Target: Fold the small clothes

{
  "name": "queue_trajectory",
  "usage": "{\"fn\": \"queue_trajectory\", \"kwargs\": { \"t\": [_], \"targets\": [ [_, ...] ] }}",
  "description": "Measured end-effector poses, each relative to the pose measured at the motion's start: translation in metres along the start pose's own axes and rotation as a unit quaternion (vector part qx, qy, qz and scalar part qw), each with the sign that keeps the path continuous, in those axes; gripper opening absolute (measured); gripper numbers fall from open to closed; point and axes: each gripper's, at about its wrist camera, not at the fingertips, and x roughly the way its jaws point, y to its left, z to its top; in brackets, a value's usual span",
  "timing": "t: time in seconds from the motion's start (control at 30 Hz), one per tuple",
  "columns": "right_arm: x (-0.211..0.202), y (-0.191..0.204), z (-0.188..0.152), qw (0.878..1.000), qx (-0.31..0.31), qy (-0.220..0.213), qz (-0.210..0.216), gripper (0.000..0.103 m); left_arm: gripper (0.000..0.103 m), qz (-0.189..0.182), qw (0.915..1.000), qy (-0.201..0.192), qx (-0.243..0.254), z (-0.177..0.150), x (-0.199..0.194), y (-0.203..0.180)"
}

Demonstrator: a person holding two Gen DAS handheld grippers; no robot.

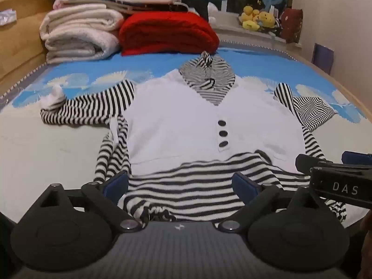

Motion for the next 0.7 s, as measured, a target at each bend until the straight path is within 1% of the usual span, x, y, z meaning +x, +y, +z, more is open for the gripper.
{"fn": "queue_trajectory", "kwargs": {
  "t": [0.03,0.07,0.3,0.37,0.47,0.7],
  "targets": [
    [0.0,0.0,0.0,1.0,0.0,0.0,0.0,0.092,0.088,0.0,1.0,-0.007,0.005,-0.0008,-0.0006,-0.0013],
    [0.0,0.0001,0.0,1.0,0.0,0.0,0.0,0.092,0.087,-0.004,0.9999,-0.011,0.007,-0.0015,-0.0011,-0.0018],
    [0.0018,0.0009,-0.0009,1.0,0.0,0.0,-0.001,0.092,0.087,-0.009,0.9996,-0.024,0.011,-0.0007,-0.0043,-0.0078],
    [0.002,0.0011,-0.0012,1.0,-0.001,0.0,0.0,0.092,0.087,-0.01,0.9996,-0.024,0.013,-0.0002,-0.0046,-0.0089],
    [0.0024,0.0008,-0.0012,1.0,-0.001,0.0,-0.001,0.092,0.087,-0.021,0.9996,-0.017,0.008,0.0009,-0.004,-0.0075],
    [0.0029,0.0007,-0.0014,1.0,-0.001,-0.002,0.0,0.092,0.087,-0.029,0.9994,-0.018,0.011,0.0005,-0.0062,-0.0072]
  ]
}}
